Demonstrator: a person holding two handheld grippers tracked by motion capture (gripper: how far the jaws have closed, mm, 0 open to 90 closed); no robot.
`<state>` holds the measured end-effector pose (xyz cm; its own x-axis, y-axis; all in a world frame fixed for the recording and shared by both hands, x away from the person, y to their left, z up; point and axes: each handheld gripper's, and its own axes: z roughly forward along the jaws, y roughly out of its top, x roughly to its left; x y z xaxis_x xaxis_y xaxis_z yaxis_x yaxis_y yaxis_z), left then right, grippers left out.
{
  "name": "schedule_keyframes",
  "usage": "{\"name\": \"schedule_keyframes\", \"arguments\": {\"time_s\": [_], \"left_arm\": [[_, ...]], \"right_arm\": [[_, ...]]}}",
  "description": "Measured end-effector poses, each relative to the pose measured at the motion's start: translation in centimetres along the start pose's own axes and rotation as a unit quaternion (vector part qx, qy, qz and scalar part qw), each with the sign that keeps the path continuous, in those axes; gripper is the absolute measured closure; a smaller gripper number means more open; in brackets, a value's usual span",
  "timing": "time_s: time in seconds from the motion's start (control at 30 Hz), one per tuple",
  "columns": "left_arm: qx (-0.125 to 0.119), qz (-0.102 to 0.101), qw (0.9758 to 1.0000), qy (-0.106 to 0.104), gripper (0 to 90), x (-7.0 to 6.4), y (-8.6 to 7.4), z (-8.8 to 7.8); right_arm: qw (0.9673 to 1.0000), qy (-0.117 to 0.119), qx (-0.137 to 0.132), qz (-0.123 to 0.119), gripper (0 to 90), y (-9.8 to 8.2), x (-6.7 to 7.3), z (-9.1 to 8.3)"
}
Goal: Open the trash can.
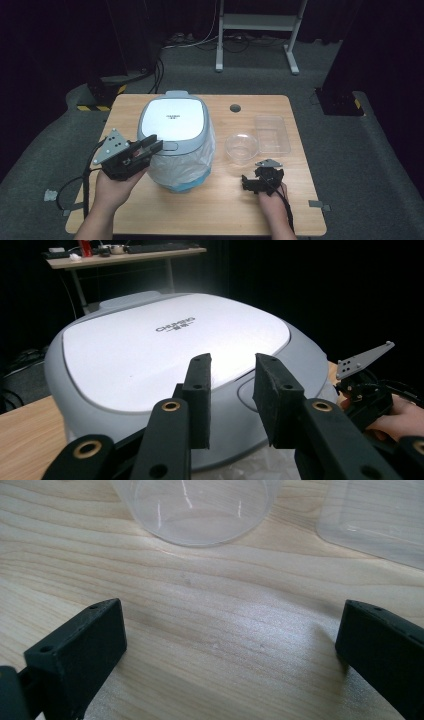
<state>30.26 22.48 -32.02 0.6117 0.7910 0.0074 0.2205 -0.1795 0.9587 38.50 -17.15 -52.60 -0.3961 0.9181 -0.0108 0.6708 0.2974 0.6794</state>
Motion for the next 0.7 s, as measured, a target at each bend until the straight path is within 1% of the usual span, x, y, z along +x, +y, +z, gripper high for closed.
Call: {"name": "schedule_keyframes", "arguments": {"time_s": [0.1,0.23,0.37,0.5,0.57,0.7], "left_arm": [[-0.003,0.002,1.0,-0.003,73.6,-0.3,0.1,0.3],[-0.001,0.006,1.0,-0.006,76.1,-0.6,0.1,0.6],[0.001,0.007,0.9999,-0.014,77.4,-0.9,0.1,0.8],[0.001,0.013,0.9998,-0.016,78.6,-1.3,0.0,1.0],[0.001,0.012,0.9998,-0.018,78.7,-1.4,0.0,1.1],[0.0,0.015,0.9998,-0.016,81.0,-1.5,0.0,1.3]], "right_arm": [[1.0,0.0,0.0,0.0,0.0,0.0,0.0,0.0],[1.0,0.0,0.0,0.0,0.0,0.0,0.0,0.0],[1.0,0.0,0.0,0.0,0.0,0.0,0.0,0.0],[1.0,0.0,0.0,0.0,0.0,0.0,0.0,0.0],[1.0,0.0,0.0,0.0,0.0,0.0,0.0,0.0],[1.0,0.0,0.0,0.0,0.0,0.0,0.0,0.0]]}}
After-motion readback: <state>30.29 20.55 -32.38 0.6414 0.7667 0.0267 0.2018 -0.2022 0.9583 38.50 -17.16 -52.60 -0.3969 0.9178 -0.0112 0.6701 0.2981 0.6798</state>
